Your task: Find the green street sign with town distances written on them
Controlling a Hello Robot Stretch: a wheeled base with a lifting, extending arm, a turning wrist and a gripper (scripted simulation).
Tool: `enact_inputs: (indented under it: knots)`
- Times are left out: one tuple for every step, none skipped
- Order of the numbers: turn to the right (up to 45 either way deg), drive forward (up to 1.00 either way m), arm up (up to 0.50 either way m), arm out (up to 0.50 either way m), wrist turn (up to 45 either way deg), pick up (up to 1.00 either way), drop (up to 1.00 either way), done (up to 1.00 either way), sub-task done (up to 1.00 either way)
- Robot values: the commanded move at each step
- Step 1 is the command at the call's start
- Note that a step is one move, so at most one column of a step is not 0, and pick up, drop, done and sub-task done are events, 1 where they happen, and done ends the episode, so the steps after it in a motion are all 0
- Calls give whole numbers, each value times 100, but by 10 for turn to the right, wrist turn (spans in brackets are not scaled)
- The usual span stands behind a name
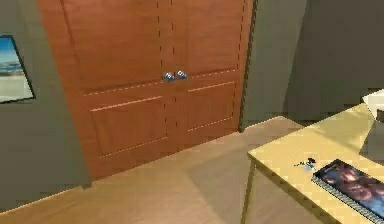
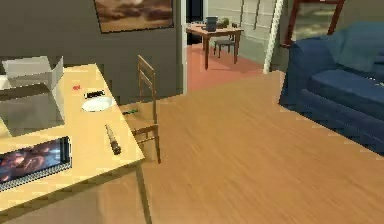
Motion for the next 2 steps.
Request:
enact_inputs:
  knots:
    - [450,0,0,0,0,0,0,0,0]
    - [450,0,0,0,0,0,0,0,0]
